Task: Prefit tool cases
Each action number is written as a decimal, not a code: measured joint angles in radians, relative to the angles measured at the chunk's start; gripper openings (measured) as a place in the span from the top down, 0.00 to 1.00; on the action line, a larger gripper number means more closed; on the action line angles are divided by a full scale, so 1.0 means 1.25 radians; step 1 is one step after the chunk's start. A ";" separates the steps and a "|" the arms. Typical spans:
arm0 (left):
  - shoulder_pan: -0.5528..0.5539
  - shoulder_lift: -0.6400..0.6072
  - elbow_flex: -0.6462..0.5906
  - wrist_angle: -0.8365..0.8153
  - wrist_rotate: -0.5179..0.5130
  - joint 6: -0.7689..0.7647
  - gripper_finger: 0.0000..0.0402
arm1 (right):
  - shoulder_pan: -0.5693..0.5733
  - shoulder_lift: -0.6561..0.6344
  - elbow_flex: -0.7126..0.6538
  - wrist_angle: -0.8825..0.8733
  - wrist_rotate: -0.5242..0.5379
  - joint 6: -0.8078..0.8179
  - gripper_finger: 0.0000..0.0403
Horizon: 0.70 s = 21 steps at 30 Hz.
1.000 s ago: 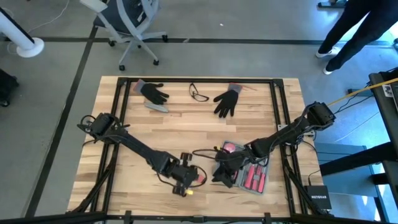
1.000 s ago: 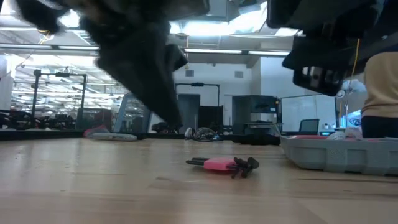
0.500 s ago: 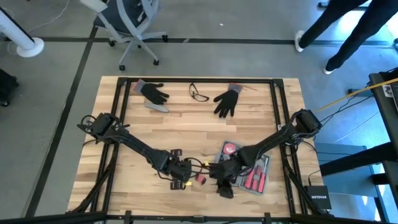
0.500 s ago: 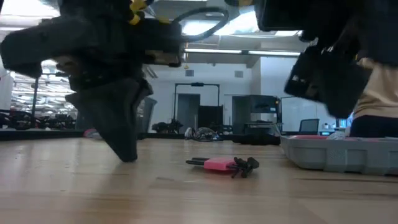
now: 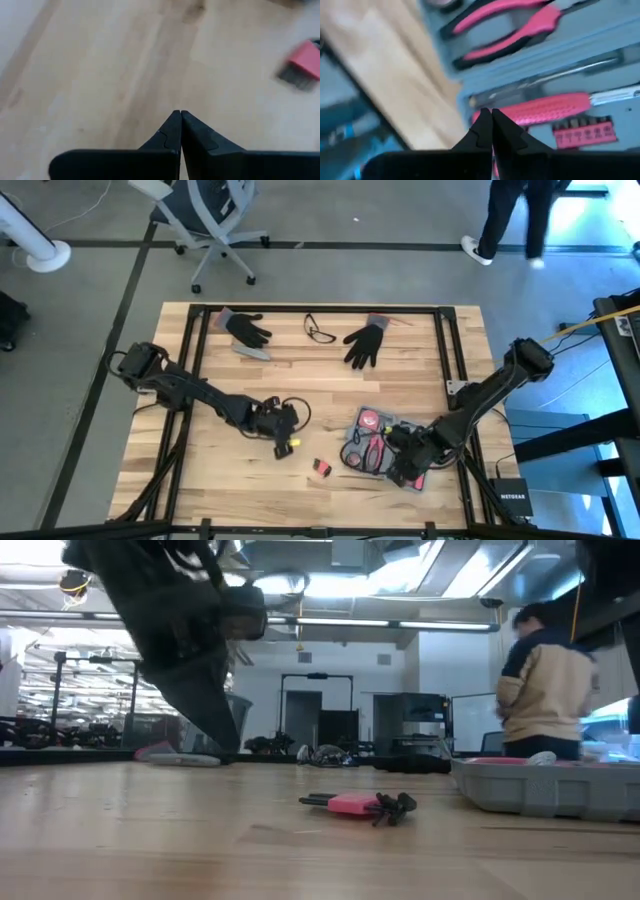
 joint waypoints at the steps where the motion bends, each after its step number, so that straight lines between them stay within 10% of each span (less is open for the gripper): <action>1: 0.009 0.000 -0.003 0.004 0.003 0.002 1.00 | -0.001 0.000 -0.009 -0.005 0.013 0.020 1.00; 21: -0.002 -0.003 -0.008 -0.070 0.006 -0.114 1.00 | -0.143 0.047 -0.132 0.095 0.030 0.029 1.00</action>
